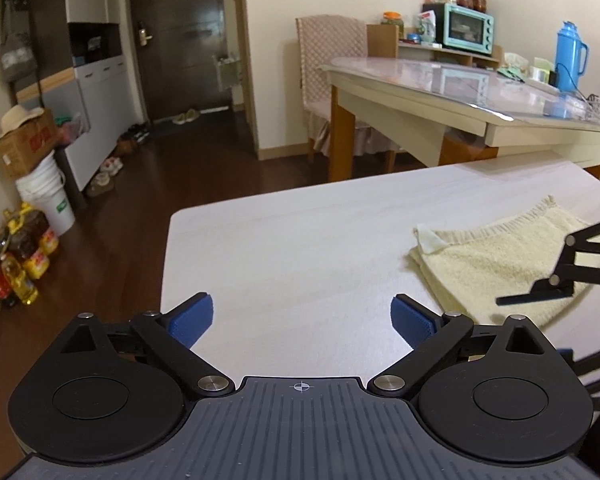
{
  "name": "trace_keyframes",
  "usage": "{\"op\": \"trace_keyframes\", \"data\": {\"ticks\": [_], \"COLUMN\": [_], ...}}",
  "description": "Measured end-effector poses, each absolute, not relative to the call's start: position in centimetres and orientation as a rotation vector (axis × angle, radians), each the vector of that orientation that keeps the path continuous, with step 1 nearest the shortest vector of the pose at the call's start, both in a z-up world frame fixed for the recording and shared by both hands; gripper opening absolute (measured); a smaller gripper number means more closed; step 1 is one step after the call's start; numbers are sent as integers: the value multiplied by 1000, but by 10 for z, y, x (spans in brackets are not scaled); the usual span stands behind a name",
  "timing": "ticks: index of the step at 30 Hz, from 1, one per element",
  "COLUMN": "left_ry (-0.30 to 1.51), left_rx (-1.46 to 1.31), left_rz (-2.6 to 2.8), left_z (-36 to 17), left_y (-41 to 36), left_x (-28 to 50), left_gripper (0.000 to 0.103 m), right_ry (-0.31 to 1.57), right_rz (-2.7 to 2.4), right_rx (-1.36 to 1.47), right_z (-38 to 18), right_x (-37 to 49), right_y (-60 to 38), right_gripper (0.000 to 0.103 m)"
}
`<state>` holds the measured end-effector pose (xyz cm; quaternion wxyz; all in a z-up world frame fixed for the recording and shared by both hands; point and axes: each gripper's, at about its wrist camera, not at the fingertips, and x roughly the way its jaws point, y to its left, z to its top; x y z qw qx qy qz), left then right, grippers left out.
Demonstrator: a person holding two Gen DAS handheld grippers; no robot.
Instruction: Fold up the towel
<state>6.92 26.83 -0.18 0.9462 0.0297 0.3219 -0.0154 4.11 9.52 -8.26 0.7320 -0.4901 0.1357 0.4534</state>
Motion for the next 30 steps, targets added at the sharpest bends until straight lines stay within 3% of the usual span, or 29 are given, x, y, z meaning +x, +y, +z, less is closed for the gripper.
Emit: {"op": "trace_keyframes", "data": {"ticks": [4, 20, 21, 22, 24, 26, 28, 30], "left_ry": [622, 428, 428, 427, 466, 499, 525, 553], "left_rx": [113, 677, 708, 738, 794, 832, 864, 889], "left_rz": [-128, -532, -559, -586, -642, -673, -686, -700], "left_z": [-5, -32, -34, -36, -39, -41, -43, -42], "left_y": [262, 151, 146, 141, 131, 125, 121, 117], "left_x": [57, 24, 22, 20, 18, 17, 16, 14], "left_gripper": [99, 99, 94, 79, 62, 50, 25, 10], "right_ry": [302, 527, 531, 534, 551, 559, 567, 574], "right_rz": [1014, 1341, 1351, 1359, 1372, 1374, 1374, 1377], "right_rx": [-1062, -552, -553, -554, -545, -530, -515, -497], "right_z": [-84, 19, 19, 20, 19, 18, 17, 16], "right_x": [47, 70, 68, 66, 63, 62, 61, 64], "right_y": [99, -9, -14, -19, -30, -37, -45, -49], "right_gripper": [10, 8, 8, 8, 8, 8, 8, 8]}}
